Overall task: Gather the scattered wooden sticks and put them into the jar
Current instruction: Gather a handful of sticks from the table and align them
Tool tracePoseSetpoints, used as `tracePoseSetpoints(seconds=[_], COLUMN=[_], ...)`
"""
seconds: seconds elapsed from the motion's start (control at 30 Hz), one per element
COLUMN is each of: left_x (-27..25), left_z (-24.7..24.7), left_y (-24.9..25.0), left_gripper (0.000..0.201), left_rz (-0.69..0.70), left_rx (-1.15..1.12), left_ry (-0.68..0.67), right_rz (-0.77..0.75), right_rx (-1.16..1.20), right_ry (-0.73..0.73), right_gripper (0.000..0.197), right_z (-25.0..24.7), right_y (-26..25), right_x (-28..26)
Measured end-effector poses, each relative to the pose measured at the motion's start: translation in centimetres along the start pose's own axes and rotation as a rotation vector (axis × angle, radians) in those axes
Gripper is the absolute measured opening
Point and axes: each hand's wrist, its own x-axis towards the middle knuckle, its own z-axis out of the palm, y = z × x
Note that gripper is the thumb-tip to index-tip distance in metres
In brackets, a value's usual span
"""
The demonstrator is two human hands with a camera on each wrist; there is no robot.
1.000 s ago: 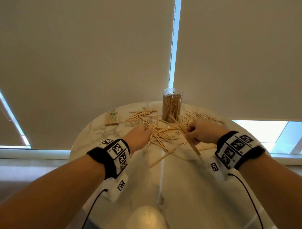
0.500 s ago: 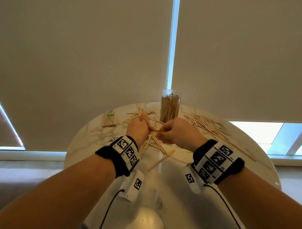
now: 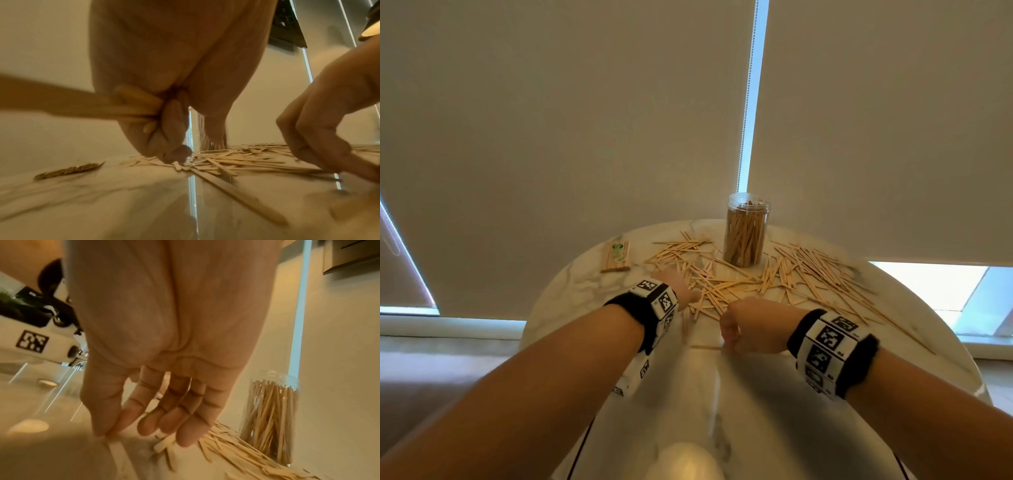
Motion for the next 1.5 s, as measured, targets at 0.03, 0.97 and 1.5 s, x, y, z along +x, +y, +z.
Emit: tracePoseSetpoints(seconds=[0.03,0.97,1.5], left_x=[0.4,0.8,-0.8], left_z=[0.1,1.1,0.7], left_y=[0.3,0.3,2.8], left_gripper=[0.066,0.06,0.03], left_rz=[0.003,-0.078,0.088], left_rx=[0.022,-0.029,0.218], left_ry=[-0.003,-0.007,-0.024], right_rz=[0.007,0.289,0.336], right_rx=[0.033,-0.025,-0.018], right_ry=[0.018,0.134,0.059], right_gripper=[0.009,0.031,0.027], right_z=[-0.3,-0.6,-0.6], right_y=[0.3,0.8,1.4], right_x=[-0.2,5.3,2.7])
